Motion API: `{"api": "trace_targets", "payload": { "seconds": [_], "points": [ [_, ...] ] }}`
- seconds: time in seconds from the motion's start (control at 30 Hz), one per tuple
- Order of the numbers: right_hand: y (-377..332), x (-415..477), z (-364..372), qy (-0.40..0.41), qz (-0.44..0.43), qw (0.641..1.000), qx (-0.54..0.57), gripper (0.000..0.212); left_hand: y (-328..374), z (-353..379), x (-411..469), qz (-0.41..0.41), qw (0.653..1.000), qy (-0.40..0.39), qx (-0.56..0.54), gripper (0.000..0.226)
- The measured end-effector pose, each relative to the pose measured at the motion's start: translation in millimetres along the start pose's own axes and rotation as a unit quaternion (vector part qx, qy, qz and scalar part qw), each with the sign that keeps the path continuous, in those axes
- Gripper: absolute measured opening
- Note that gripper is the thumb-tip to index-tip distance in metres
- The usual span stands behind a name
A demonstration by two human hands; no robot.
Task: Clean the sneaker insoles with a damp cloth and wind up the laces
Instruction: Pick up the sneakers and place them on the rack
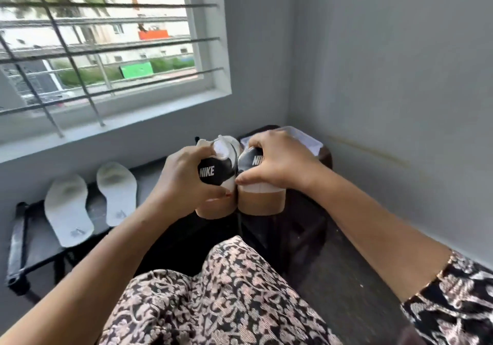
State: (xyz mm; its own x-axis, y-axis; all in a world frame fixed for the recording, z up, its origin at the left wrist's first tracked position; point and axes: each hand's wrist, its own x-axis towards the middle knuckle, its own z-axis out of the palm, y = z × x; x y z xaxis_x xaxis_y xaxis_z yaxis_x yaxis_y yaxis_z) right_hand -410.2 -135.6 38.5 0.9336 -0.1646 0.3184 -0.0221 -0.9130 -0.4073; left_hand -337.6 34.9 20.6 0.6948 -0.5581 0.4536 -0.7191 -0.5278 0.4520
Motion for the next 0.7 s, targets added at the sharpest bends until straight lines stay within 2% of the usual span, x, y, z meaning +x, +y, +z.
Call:
{"api": "trace_targets", "payload": {
  "seconds": [0.1,0.3,0.5,0.7],
  "points": [
    [-8.6,26.0,26.9,0.006,-0.038,0.999,0.015,0.034,-24.7,-6.0,2.1,-0.013,1.0,0.019,0.013,0.063],
    [-7.7,77.7,96.4,0.038,-0.104,0.994,-0.019,0.04,-84.4,3.3,9.6,-0.091,0.99,0.104,0.005,0.047],
    [9.5,137.0,159.0,0.044,-0.149,0.986,-0.058,0.04,-146.2,16.6,12.5,-0.144,0.982,0.117,0.026,0.039],
    [36.0,173.7,210.9,0.002,-0.216,0.967,-0.137,0.065,-168.1,23.3,21.2,-0.152,0.982,0.11,0.022,0.032]
  ]
}}
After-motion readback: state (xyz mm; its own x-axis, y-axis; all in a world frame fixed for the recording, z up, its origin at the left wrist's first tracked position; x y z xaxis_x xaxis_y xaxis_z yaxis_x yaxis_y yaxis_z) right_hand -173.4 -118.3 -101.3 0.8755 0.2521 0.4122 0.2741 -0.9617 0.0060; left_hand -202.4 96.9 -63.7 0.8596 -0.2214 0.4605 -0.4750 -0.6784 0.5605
